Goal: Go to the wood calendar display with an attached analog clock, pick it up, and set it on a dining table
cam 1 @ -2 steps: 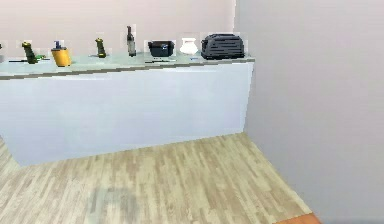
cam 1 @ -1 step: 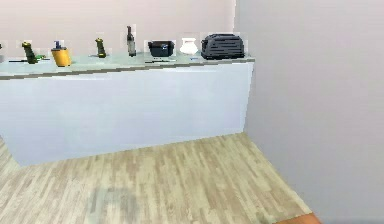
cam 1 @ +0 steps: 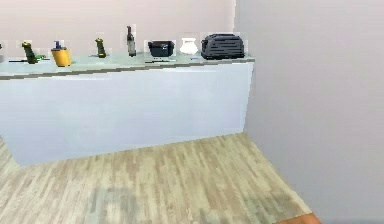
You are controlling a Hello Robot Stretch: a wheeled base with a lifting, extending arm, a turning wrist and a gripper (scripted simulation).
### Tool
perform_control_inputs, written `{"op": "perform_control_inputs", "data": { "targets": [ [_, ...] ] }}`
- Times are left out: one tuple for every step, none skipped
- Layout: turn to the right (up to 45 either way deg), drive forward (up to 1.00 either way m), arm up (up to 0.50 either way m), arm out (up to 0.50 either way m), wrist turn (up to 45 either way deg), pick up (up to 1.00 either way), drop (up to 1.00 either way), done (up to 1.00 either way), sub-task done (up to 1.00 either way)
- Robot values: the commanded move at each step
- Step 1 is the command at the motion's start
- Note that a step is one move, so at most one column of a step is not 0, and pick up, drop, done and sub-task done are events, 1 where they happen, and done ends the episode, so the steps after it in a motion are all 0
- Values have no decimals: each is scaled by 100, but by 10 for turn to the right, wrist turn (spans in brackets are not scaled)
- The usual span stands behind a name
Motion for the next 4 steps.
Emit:
{"op": "perform_control_inputs", "data": {
  "targets": [
    [0, 0, 0, 0, -450, 0, 0, 0, 0],
    [0, 0, 0, 0, -450, 0, 0, 0, 0],
    [0, 0, 0, 0, -240, 0, 0, 0, 0],
    [0, 0, 0, -20, 0, 0, 0, 0, 0]
  ]
}}
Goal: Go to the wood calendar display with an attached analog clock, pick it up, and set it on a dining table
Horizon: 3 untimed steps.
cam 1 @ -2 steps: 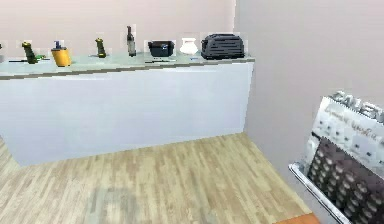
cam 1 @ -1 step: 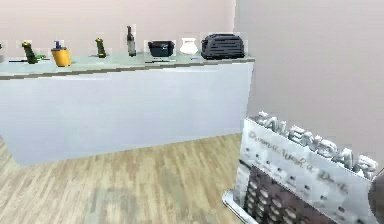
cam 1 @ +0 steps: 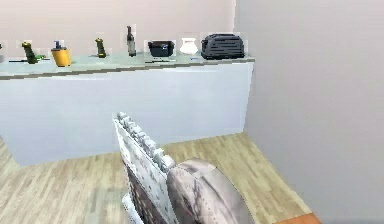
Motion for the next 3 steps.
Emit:
{"op": "perform_control_inputs", "data": {
  "targets": [
    [450, 0, 0, 0, 0, 0, 0, 0, 0],
    [450, 0, 0, 0, 0, 0, 0, 0, 0],
    [450, 0, 0, 0, 0, 0, 0, 0, 0]
  ]
}}
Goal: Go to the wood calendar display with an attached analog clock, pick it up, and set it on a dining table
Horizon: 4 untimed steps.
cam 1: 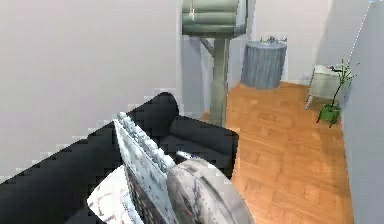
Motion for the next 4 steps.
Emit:
{"op": "perform_control_inputs", "data": {
  "targets": [
    [330, 0, 0, 0, 0, 0, 0, 0, 0],
    [0, 100, 0, 0, 0, 0, 0, 0, 0],
    [60, 0, 0, 0, 0, 0, 0, 0, 0],
    [0, 80, 0, 0, 0, 0, 0, 0, 0]
  ]
}}
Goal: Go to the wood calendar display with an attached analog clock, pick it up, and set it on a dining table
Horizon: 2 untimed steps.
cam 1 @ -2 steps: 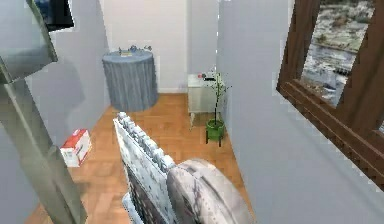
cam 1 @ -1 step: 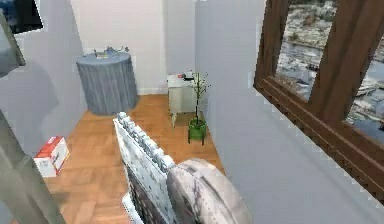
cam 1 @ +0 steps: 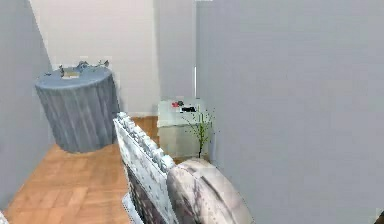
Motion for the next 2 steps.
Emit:
{"op": "perform_control_inputs", "data": {
  "targets": [
    [-330, 0, 0, 0, 0, 0, 0, 0, 0],
    [0, 100, 0, 0, 0, 0, 0, 0, 0]
  ]
}}
